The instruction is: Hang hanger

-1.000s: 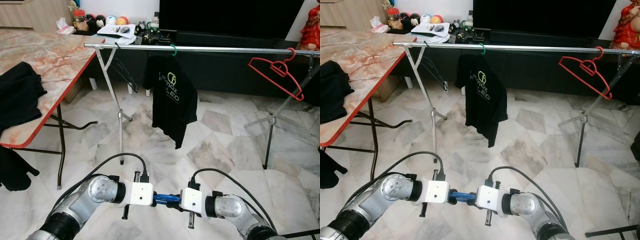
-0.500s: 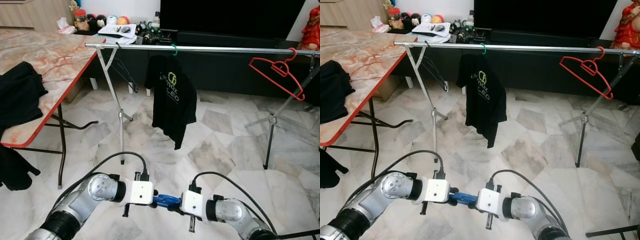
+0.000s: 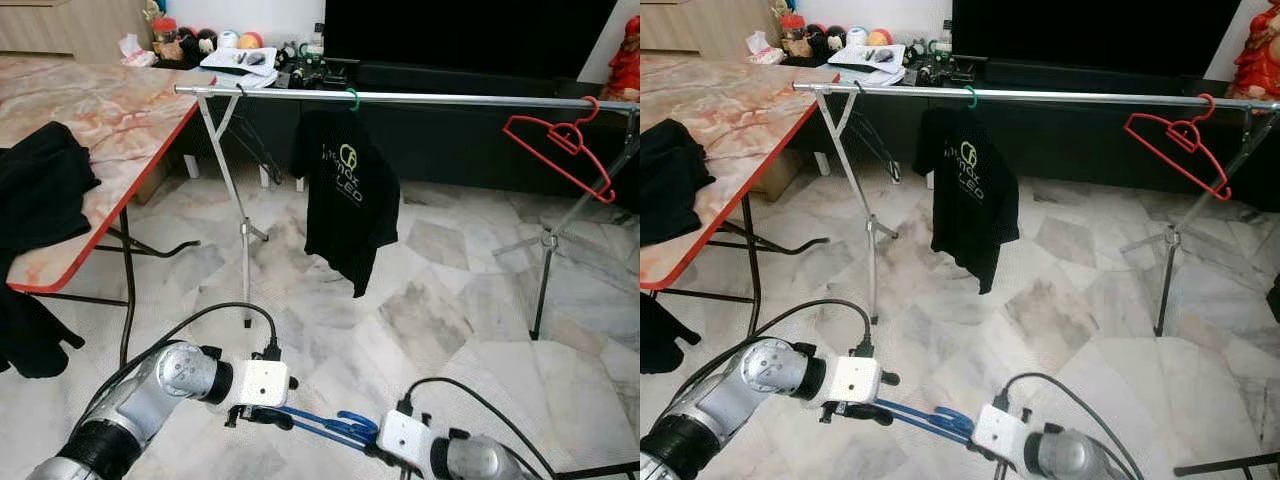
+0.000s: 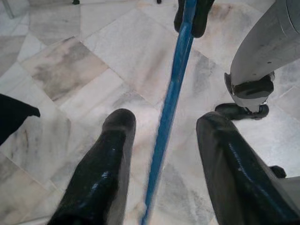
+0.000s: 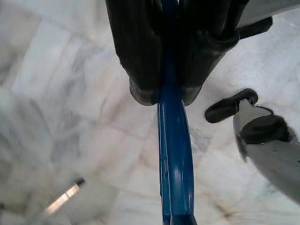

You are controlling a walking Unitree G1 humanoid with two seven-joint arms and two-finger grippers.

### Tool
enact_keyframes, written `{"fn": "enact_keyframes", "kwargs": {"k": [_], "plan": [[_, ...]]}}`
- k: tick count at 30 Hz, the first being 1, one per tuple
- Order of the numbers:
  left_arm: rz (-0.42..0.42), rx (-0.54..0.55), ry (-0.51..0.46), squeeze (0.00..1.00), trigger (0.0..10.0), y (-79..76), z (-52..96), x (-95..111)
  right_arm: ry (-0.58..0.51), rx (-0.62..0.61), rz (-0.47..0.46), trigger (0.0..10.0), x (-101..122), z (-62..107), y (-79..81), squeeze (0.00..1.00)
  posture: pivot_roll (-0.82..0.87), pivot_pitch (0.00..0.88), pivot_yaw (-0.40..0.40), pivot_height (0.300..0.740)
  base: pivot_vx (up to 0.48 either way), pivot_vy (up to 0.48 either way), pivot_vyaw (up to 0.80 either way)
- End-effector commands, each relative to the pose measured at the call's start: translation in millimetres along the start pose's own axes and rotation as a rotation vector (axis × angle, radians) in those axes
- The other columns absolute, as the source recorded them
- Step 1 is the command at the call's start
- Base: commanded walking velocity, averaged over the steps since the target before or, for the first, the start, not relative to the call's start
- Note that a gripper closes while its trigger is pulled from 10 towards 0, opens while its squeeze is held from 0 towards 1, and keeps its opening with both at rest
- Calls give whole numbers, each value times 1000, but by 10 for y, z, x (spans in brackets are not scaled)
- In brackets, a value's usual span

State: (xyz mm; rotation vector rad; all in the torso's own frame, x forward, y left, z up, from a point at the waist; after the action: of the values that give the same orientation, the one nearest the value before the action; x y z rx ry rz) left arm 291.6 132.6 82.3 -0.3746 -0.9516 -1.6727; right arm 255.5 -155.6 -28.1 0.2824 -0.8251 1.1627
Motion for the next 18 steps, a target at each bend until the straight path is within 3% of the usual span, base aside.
{"fn": "enact_keyframes", "kwargs": {"k": [1,2,3,4,7,9,11,12,13,14,15,18], "plan": [[78,67,-10,1000,10000,13,70,-84,21,-63,-110,0,-102,17,18,0,14,113,-40,721,0,0,0],[78,67,-10,1000,10000,13,70,-84,21,-63,-110,0,-102,17,18,0,14,113,-40,721,0,0,0],[146,188,-22,576,10000,67,118,-156,12,-140,-220,0,-145,25,0,0,12,115,-37,721,0,0,0],[210,277,-32,0,10000,86,155,-230,7,-232,-318,0,-181,48,-58,0,13,115,-37,721,0,0,0],[361,493,-16,0,10000,62,248,-461,-9,-489,-581,0,-291,149,-227,0,18,119,-34,721,0,0,0],[508,580,14,0,10000,-80,273,-659,2,-659,-731,0,-405,247,-303,0,15,121,-29,721,0,0,0],[692,629,74,0,10000,-405,231,-901,-12,-794,-895,0,-528,335,-302,0,10,122,-26,721,0,0,0],[692,629,74,0,10000,-405,231,-901,-12,-794,-895,0,-528,335,-302,0,10,122,-26,721,0,0,0],[870,669,171,0,10000,-829,165,-1123,-38,-895,-1021,0,-614,387,-263,0,10,121,-26,721,0,0,0],[870,669,171,0,10000,-829,165,-1123,-38,-895,-1021,0,-614,387,-263,0,10,121,-26,721,0,0,0],[998,714,270,0,10000,-1196,125,-1267,-55,-965,-1090,0,-655,408,-227,0,10,118,-25,721,0,0,0],[1114,745,414,0,10000,-1580,112,-1388,-73,-1009,-1132,0,-668,411,-195,0,6,115,-24,721,0,0,0]]}}
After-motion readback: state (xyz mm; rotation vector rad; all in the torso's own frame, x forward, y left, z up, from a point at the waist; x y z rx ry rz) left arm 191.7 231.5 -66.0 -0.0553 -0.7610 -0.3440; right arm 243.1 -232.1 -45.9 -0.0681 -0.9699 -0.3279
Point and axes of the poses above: a point about 5 cm out from each wrist's last joint towards the gripper, its own z axis pointing back from the gripper into the wrist, its own x axis along the axis of the wrist's last joint, y = z × x, the point moved 1 cm from there along -z, pointing out of the wrist towards the gripper, and after that the axes turned 1 degree about z, right-handed, at the moved point
